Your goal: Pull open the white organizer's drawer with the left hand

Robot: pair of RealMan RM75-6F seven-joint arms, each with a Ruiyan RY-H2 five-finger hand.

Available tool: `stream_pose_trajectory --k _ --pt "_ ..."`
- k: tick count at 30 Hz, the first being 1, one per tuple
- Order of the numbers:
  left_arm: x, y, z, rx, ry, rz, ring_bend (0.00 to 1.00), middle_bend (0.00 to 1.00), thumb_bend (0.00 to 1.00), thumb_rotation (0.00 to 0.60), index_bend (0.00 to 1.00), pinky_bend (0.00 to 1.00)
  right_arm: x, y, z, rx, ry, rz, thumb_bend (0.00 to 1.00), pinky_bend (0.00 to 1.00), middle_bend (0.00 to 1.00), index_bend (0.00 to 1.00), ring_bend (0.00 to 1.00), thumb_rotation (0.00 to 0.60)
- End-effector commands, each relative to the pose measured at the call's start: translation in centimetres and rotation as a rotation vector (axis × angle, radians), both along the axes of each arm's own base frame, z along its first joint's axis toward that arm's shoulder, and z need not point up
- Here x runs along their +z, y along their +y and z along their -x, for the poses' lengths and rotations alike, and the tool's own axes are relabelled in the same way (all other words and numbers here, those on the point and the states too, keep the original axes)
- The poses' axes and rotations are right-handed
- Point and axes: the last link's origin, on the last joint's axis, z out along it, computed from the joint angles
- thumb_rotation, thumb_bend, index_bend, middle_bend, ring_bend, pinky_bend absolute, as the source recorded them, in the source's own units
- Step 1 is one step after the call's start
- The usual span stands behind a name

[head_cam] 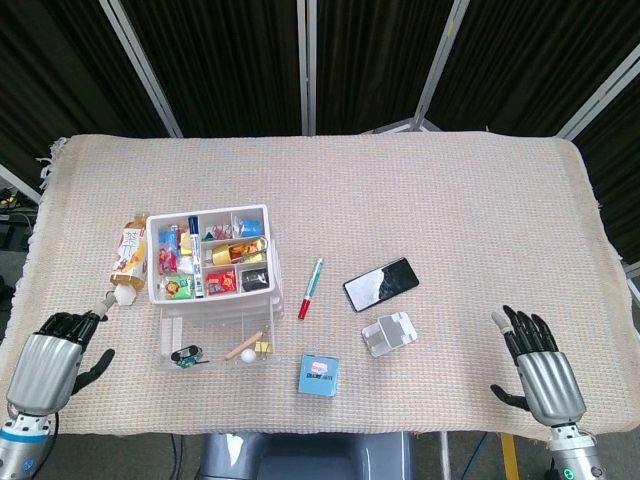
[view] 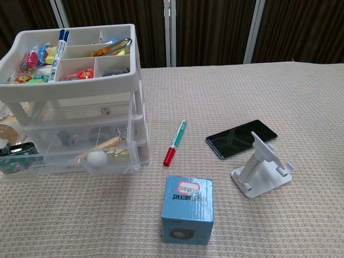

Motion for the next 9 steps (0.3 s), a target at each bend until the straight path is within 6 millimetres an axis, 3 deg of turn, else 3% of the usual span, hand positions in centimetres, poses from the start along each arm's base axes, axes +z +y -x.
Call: stream_pose_trajectory --k 1,9 --pt "-0.2 -0.9 0.3 0.022 -0.028 0.007 0.00 0.00 0.26 0.600 0.00 0.00 0.2 -0.1 -0.1 0.010 -0.007 0.010 0.01 0.00 0.00 0.00 0.00 0.600" --pt "-0.6 -2.5 1.7 0.132 -0.071 0.009 0.00 0.00 0.22 0.600 0.00 0.00 0.6 -0.2 -0.6 0.059 -0.023 0.049 0.01 0.00 0.00 0.00 0.00 0.600"
